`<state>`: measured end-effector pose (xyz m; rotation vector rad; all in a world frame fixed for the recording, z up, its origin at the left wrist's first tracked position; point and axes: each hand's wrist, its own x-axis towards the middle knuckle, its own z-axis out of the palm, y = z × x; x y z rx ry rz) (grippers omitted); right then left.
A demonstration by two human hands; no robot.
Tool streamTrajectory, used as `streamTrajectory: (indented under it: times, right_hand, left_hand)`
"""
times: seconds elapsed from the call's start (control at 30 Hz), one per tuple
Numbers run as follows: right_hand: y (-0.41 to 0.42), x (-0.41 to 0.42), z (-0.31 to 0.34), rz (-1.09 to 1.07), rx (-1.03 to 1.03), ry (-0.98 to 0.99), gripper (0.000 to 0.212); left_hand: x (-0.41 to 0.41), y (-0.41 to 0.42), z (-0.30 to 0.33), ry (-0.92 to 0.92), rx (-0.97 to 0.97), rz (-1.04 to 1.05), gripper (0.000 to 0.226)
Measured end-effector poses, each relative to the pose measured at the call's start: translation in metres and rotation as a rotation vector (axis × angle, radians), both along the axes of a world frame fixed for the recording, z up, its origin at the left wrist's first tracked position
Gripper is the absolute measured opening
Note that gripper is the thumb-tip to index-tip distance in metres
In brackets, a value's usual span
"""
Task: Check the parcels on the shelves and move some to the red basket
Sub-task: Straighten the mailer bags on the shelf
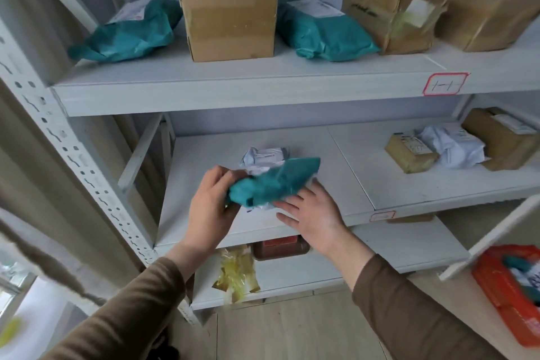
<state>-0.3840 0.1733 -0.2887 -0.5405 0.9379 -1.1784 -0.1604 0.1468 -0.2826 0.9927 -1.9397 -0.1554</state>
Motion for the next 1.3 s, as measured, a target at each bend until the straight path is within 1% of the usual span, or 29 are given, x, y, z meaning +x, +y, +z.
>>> streamTrajectory:
  times: [0.07,0.1,0.17,0.2,0.23,0.33,0.37,0.43,0.47,0.5,0.53,0.57,0.6,0.63,0.67,0.7,0.73,0.77,0.8,0.83,0.87,0.97,1.03,1.1,1.17,1.23,1.3]
  right_hand:
    - [-0.002,-0.011,0.002,0.063,0.019,-0.217,0.081]
    - [-0.002,-0.017,0.003,0.109,0.026,-0.269,0.093]
    - [-0.001,-0.024,0.007,0.207,0.034,-0.269,0.107]
    - [-0.001,-0.028,0.008,0.248,0.031,-0.235,0.107]
    - [-0.002,-0.03,0.008,0.279,0.018,-0.178,0.1]
    - [-0.008,-0.023,0.007,0.335,-0.04,0.086,0.07]
    - [-0.011,-0.017,0.006,0.316,-0.041,0.15,0.063]
    - [-0.016,-0.001,0.0,0.231,-0.039,0.187,0.05]
    - [-0.019,0.007,-0.003,0.192,-0.043,0.181,0.045]
    - [-0.022,0.016,-0.007,0.157,-0.041,0.176,0.042]
    - [-0.024,0.024,-0.012,0.125,-0.034,0.173,0.041]
    - [-0.028,0.031,-0.018,0.101,-0.026,0.175,0.041]
    - [-0.031,0.04,-0.024,0.089,-0.017,0.179,0.041]
    - [-0.035,0.048,-0.031,0.089,-0.012,0.193,0.042]
    - [-0.039,0.057,-0.036,0.098,-0.01,0.216,0.043]
    - [-0.044,0.065,-0.043,0.111,-0.009,0.25,0.043]
    - [-0.049,0.074,-0.047,0.126,-0.005,0.282,0.042]
    - [-0.055,0.083,-0.053,0.138,0.004,0.316,0.041]
    - [-0.062,0.092,-0.058,0.149,0.019,0.341,0.04]
    - [-0.069,0.1,-0.062,0.168,0.034,0.371,0.039]
    - [-0.075,0.108,-0.064,0.196,0.043,0.406,0.037]
    - [-0.095,0.124,-0.062,0.322,0.026,0.651,0.036]
    - [-0.112,0.131,-0.067,0.385,0.028,0.8,0.035]
    - [-0.13,0.139,-0.075,0.412,0.062,0.848,0.034]
    - [-0.147,0.148,-0.082,0.391,0.102,0.866,0.031]
    - [-0.161,0.157,-0.089,0.327,0.138,0.847,0.026]
    - [-0.172,0.164,-0.099,0.272,0.182,0.81,0.028]
  left_hand:
    - [0.007,-0.001,0.0,-0.204,-0.256,0.004,0.038]
    - [0.011,-0.002,0.0,-0.274,-0.356,-0.01,0.032]
    - [0.02,-0.006,0.0,-0.382,-0.481,-0.052,0.023]
    - [0.023,-0.007,0.001,-0.415,-0.518,-0.073,0.022]
    - [0.026,-0.009,0.001,-0.447,-0.539,-0.086,0.022]
    - [0.035,-0.013,0.001,-0.488,-0.544,-0.058,0.023]
    - [0.037,-0.014,-0.002,-0.471,-0.519,-0.029,0.025]
    - [0.04,-0.014,-0.012,-0.379,-0.392,0.071,0.035]
    - [0.042,-0.013,-0.019,-0.275,-0.261,0.124,0.043]
    - [0.044,-0.011,-0.028,-0.11,-0.073,0.174,0.053]
    - [0.045,-0.007,-0.035,0.128,0.153,0.187,0.062]
    - [0.045,0.001,-0.037,0.448,0.407,0.178,0.062]
    - [0.045,0.005,-0.038,0.815,0.667,0.137,0.051]
    - [0.046,0.004,-0.041,1.138,0.931,0.079,0.04]
    - [0.05,0.005,-0.048,1.324,1.122,0.001,0.044]
    - [0.055,0.007,-0.053,1.342,1.206,-0.064,0.053]
    - [0.059,0.009,-0.054,1.239,1.225,-0.079,0.055]
    - [0.063,0.005,-0.059,1.133,1.216,-0.057,0.05]
    - [0.069,-0.001,-0.065,1.061,1.216,-0.002,0.044]
    - [0.075,-0.01,-0.071,1.024,1.233,0.093,0.044]
    - [0.082,-0.02,-0.078,0.995,1.257,0.154,0.049]
    - [0.1,-0.05,-0.089,0.955,1.329,0.2,0.06]
    - [0.112,-0.072,-0.095,0.907,1.321,0.223,0.062]
    - [0.121,-0.094,-0.1,0.837,1.311,0.237,0.063]
    - [0.127,-0.115,-0.106,0.776,1.3,0.248,0.065]
    - [0.131,-0.134,-0.114,0.767,1.264,0.277,0.067]
    - [0.135,-0.15,-0.123,0.757,1.242,0.305,0.072]
